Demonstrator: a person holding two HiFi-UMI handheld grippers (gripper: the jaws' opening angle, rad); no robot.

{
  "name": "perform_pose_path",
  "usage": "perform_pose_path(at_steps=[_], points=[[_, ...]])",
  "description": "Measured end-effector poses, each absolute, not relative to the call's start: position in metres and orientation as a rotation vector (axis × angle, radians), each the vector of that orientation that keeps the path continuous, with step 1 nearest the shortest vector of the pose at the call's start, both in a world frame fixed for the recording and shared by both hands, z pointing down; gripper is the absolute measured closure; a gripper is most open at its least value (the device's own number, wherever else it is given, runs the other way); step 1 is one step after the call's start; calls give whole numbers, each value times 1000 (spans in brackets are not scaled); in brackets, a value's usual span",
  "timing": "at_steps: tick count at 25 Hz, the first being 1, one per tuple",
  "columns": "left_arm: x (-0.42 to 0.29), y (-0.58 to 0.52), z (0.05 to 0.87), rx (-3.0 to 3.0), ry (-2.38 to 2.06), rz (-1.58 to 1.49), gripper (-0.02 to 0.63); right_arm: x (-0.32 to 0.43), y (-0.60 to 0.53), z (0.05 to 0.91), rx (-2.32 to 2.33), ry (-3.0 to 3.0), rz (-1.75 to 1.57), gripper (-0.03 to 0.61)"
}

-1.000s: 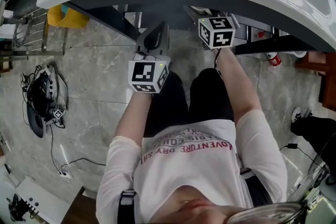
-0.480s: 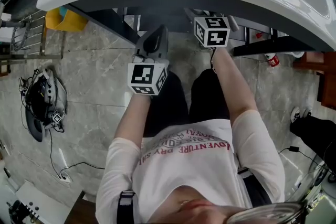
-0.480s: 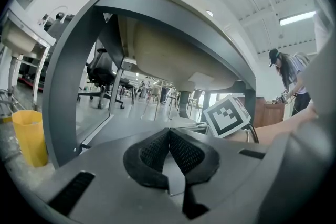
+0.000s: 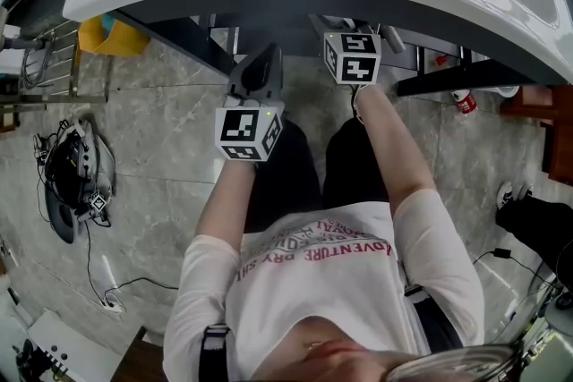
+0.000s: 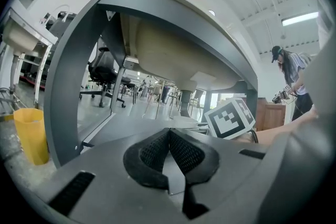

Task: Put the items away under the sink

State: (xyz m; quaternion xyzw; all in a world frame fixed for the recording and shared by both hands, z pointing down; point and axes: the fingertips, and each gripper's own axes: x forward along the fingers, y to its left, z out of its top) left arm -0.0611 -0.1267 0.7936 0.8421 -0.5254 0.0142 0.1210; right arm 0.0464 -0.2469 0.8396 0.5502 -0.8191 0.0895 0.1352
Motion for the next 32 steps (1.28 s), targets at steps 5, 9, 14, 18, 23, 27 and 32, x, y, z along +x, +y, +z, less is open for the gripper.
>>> perform_pose_path(at_steps=[5, 9, 14, 18, 23, 27, 32], points=[[-58, -126, 790, 2466, -1544, 48, 591, 57, -229, 831, 1634, -2369, 220, 164], [-53, -126, 785, 2475, -1552, 44, 591, 64, -203, 819, 1659, -2399, 181, 166], [-42, -120, 771, 2485, -1549, -6, 591, 71, -164, 793, 1687, -2479, 161, 199], [-31, -112, 760, 2497, -1529, -38, 591, 90, -147, 774, 1808, -2450, 117, 536], [-21, -106, 742, 2497, -1498, -85, 591, 89, -130, 747, 1762, -2521, 58, 554], [-17, -105, 722, 2470, -1445, -40, 591, 84, -118, 725, 1736, -2489, 99, 554], [-13, -93, 668, 2404, -1385, 57, 591, 70, -98, 670, 1636, -2486, 282, 554]])
